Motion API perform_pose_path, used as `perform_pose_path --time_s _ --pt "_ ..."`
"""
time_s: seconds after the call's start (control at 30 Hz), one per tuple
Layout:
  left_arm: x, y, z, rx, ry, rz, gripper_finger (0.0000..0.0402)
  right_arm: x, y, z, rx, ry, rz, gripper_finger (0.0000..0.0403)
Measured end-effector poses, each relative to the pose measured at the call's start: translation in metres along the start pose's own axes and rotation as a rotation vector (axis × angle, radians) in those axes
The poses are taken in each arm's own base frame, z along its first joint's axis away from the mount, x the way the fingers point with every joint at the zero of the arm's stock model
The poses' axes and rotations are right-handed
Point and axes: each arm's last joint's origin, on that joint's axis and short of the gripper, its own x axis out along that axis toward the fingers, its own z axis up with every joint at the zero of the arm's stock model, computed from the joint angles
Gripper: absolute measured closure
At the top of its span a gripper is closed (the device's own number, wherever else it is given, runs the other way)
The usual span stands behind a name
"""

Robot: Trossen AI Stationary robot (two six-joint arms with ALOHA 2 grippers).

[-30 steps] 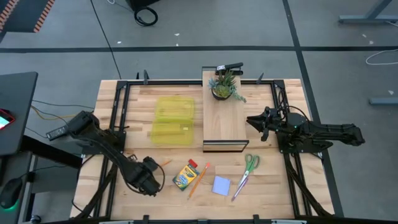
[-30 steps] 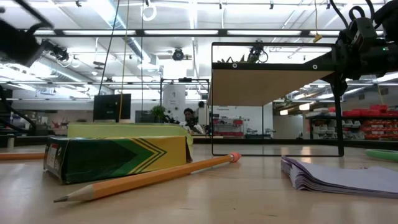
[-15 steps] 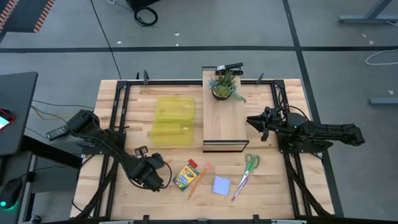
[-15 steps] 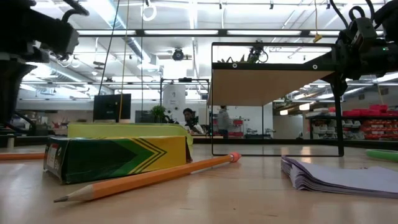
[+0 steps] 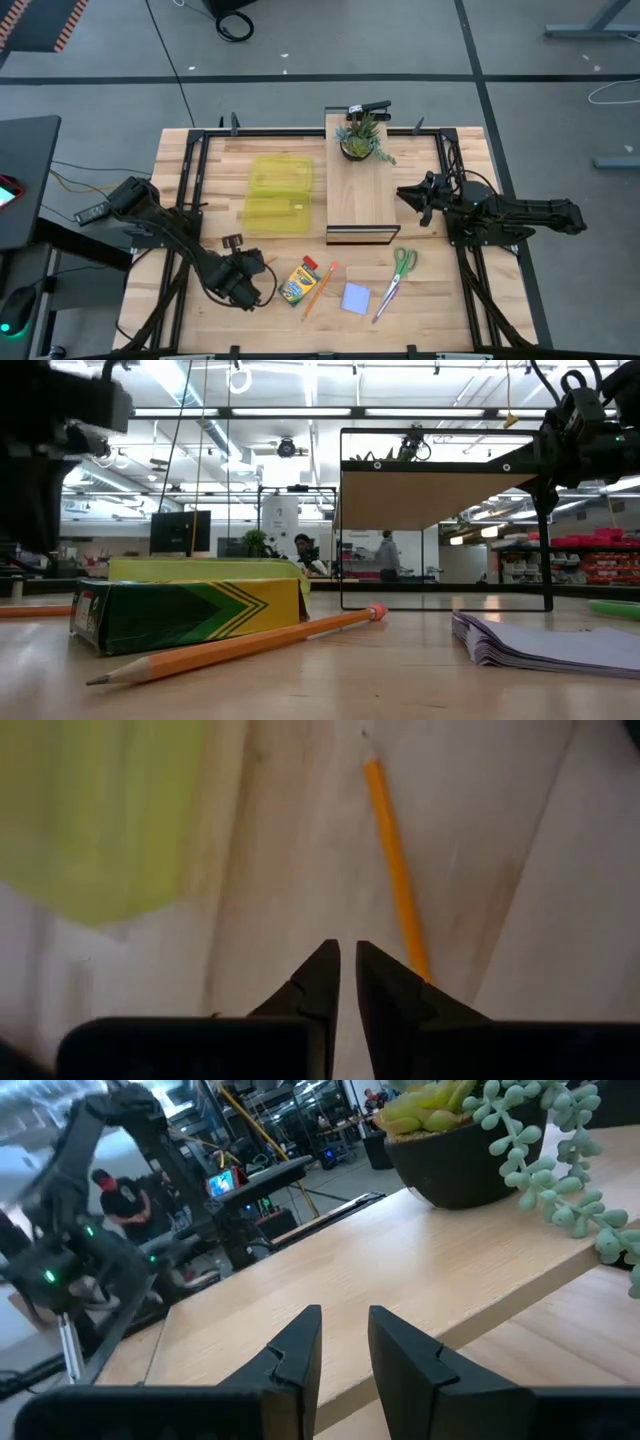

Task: Pack school essentials
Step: Put the bottom left pencil into the supply box

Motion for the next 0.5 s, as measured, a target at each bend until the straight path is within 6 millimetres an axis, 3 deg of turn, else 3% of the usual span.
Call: perform_pose_path --time_s 0.2,0.5 --pt "0.018 -0.005 -0.016 -0.090 0.009 -0.062 0.0345 -0.001 0.007 0.016 -0.003 -0.165 0.069 0.0310" --pt "0.007 -0.022 -0.036 0.027 -0.139 -0.078 0.0321 -0.003 0.012 0.028 0.072 -0.286 0.131 0.0310"
